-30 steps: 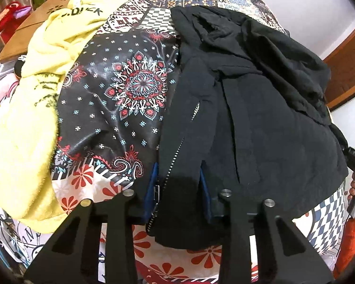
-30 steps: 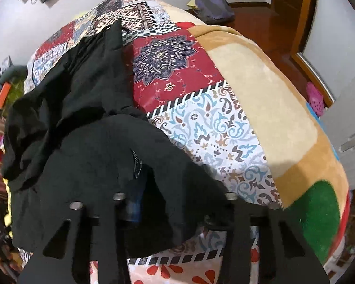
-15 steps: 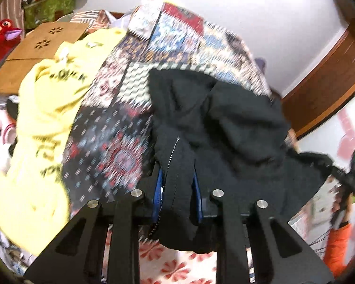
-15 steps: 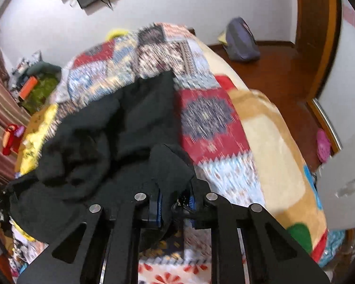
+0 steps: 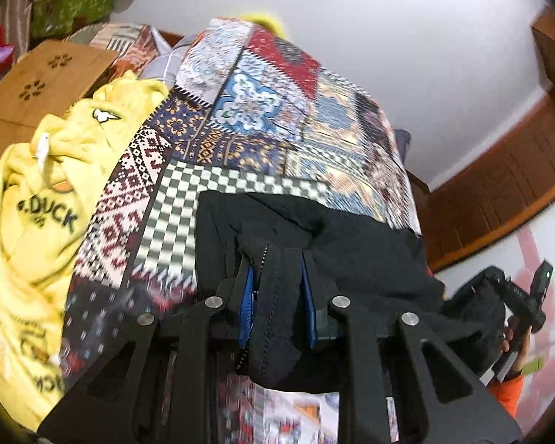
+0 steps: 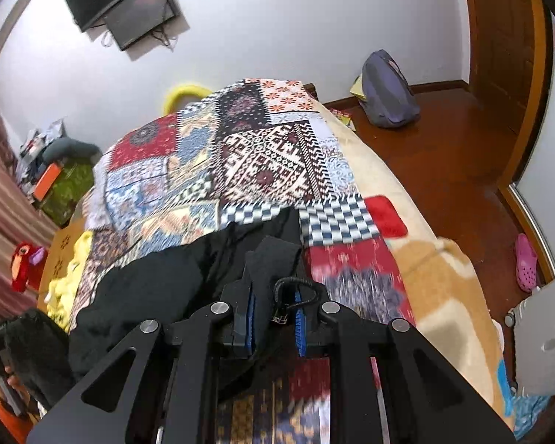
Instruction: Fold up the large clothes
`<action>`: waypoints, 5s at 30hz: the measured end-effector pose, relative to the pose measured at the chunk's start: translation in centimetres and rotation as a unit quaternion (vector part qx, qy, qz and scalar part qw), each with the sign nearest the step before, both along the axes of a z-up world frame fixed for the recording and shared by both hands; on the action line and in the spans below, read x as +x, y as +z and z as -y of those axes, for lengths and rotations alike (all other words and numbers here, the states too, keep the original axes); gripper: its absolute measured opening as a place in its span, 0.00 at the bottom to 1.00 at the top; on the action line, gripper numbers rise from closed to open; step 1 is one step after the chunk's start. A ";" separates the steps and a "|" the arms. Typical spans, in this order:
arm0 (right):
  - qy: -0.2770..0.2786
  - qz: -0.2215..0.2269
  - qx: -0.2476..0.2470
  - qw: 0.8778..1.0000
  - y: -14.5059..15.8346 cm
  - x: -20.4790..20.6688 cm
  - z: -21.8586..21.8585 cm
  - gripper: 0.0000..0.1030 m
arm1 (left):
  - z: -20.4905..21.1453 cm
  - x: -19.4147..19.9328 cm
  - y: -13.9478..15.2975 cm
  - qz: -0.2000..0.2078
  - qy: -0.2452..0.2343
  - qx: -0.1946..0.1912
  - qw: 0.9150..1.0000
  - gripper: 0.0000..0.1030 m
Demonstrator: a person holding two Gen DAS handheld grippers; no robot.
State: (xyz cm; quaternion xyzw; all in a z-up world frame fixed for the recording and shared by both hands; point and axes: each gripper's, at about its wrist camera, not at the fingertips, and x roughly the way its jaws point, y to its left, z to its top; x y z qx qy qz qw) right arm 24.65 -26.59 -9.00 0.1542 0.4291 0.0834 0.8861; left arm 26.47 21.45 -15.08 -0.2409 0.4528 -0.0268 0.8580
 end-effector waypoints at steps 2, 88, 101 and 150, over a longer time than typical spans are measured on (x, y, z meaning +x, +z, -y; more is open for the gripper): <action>-0.003 -0.010 -0.001 1.000 -0.9 2.0 -0.4 0.14 | -0.9 2.8 -1.8 -0.012 0.016 0.001 1.000 0.22; 0.156 0.017 -0.141 0.978 -7.3 0.0 -16.9 0.87 | 14.6 5.4 -6.5 0.034 -0.103 0.236 0.966 0.58; 0.111 -0.025 -0.103 0.988 -8.9 -2.2 -12.2 0.96 | 10.3 0.1 -9.5 -0.023 -0.056 0.203 0.977 0.80; 0.159 -0.007 -0.110 0.981 -8.4 -0.5 -18.8 1.00 | -0.2 5.5 -19.1 0.001 0.165 -0.310 0.936 0.75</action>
